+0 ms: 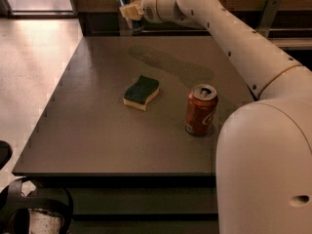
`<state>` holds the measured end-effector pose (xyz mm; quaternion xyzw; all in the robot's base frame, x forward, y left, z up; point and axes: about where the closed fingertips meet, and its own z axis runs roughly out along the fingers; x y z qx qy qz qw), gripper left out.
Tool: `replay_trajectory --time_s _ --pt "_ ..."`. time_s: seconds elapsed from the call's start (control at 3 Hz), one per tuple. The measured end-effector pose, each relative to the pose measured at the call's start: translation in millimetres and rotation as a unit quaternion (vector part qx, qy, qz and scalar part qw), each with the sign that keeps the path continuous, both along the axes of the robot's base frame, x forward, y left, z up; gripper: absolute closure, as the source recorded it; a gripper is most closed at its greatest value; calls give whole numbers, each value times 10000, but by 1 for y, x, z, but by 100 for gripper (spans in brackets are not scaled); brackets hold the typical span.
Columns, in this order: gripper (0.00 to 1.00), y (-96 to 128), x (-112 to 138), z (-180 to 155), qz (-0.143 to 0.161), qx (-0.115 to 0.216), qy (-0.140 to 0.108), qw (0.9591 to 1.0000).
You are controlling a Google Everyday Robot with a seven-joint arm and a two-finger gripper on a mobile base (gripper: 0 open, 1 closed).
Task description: Pick redbull can
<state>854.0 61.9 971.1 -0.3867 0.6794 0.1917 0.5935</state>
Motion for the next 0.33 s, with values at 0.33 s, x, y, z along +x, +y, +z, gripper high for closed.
replay_trajectory --time_s 0.33 --pt "100 0 -2 -2 -6 -5 10 10000"
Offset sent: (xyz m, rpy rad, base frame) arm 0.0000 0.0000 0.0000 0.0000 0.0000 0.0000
